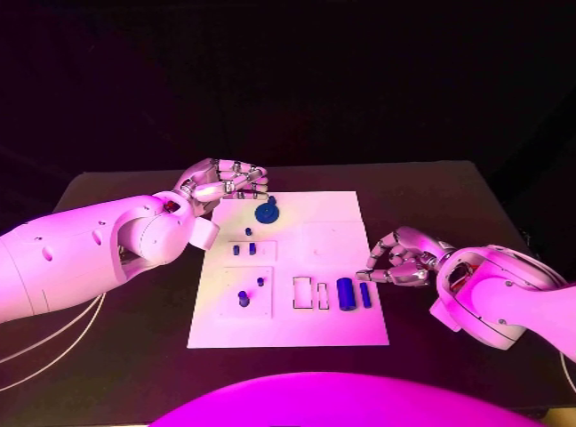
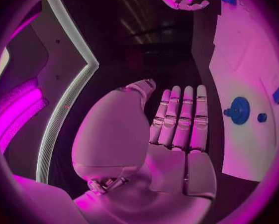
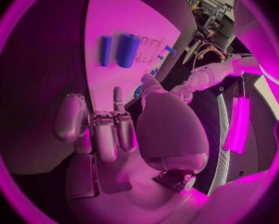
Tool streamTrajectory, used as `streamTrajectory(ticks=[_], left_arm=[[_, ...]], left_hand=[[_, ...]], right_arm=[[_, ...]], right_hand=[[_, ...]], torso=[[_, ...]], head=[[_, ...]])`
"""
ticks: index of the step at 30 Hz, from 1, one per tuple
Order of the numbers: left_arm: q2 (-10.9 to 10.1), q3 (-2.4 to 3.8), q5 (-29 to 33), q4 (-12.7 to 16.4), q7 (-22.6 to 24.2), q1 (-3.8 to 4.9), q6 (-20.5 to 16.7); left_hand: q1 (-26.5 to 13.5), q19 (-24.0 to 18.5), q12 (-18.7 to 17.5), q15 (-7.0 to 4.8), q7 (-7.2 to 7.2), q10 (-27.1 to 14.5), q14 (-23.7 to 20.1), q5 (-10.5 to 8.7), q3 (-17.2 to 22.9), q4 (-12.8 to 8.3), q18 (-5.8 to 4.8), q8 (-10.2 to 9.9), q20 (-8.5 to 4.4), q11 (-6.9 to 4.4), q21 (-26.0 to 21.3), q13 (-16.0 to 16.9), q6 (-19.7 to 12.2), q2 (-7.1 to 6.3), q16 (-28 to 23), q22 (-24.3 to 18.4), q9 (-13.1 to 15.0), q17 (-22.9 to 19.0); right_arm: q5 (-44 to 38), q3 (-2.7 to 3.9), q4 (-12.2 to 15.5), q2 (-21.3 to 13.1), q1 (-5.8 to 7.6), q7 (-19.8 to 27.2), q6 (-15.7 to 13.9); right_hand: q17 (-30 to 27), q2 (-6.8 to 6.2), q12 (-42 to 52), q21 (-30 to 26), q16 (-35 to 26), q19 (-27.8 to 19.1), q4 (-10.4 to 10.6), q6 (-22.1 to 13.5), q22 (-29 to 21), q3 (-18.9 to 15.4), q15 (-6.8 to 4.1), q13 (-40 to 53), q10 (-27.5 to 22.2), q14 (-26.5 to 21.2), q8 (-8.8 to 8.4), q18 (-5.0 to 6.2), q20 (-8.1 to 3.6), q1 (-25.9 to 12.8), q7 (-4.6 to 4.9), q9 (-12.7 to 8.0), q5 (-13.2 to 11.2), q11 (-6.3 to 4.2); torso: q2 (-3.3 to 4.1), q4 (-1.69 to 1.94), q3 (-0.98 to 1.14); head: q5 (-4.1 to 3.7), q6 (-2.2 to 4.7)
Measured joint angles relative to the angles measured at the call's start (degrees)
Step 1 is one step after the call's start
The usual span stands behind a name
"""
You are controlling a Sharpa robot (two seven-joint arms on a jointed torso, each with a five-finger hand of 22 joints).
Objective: Assemble the parts on the task board
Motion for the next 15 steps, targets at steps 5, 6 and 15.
streamTrajectory(ticks=[5,6,15], left_arm=[[-0.1,-0.02,0.1,0.0,0.0,-0.02,0.0],[-0.1,-0.02,0.1,0.0,0.0,-0.03,0.1],[-0.1,-0.03,0.2,0.1,0.0,-0.05,0.2]], left_hand=[[0.0,0.0,0.0,0.00,0.00,0.0,0.0,0.00,0.0,0.0,0.00,0.0,0.00,0.00,0.0,0.0,0.0,0.00,0.0,0.0,0.0,0.0],[0.0,0.0,0.0,0.00,0.00,0.0,0.0,0.00,0.0,0.0,0.00,0.0,0.00,0.00,0.0,0.0,0.0,0.00,0.0,0.0,0.0,0.0],[0.0,0.0,0.0,0.00,0.00,0.0,0.0,0.00,0.0,0.0,0.00,0.0,0.00,0.00,-0.3,0.0,0.0,0.00,0.0,-0.1,0.0,0.0]], right_arm=[[-1.1,-0.03,0.0,0.7,-0.91,-1.9,0.0],[-1.4,-0.03,0.0,0.9,-1.05,-2.2,0.0],[-3.5,-0.03,-0.3,2.8,-2.62,-3.8,-0.1]], right_hand=[[0.0,0.29,0.0,0.2,0.0,0.0,0.0,0.2,0.2,-1.1,0.00,0.0,0.0,0.0,0.05,0.00,0.00,-0.3,-0.21,-0.1,0.0,0.00],[0.0,0.29,0.0,0.2,0.0,0.0,0.0,0.2,0.2,-1.1,0.00,0.0,0.0,0.0,0.05,0.00,0.00,-0.3,-0.20,-0.1,0.0,0.00],[0.0,0.97,0.0,0.2,0.0,0.0,-0.1,0.9,0.5,-2.3,0.00,0.0,0.0,0.0,0.50,0.00,0.00,-0.4,-0.45,-0.1,0.2,0.00]], torso=[[0.00,0.08,-0.04],[0.00,0.09,-0.05],[-0.01,0.18,-0.08]], head=[[0.07,-0.15],[0.10,-0.18],[0.04,-0.34]])
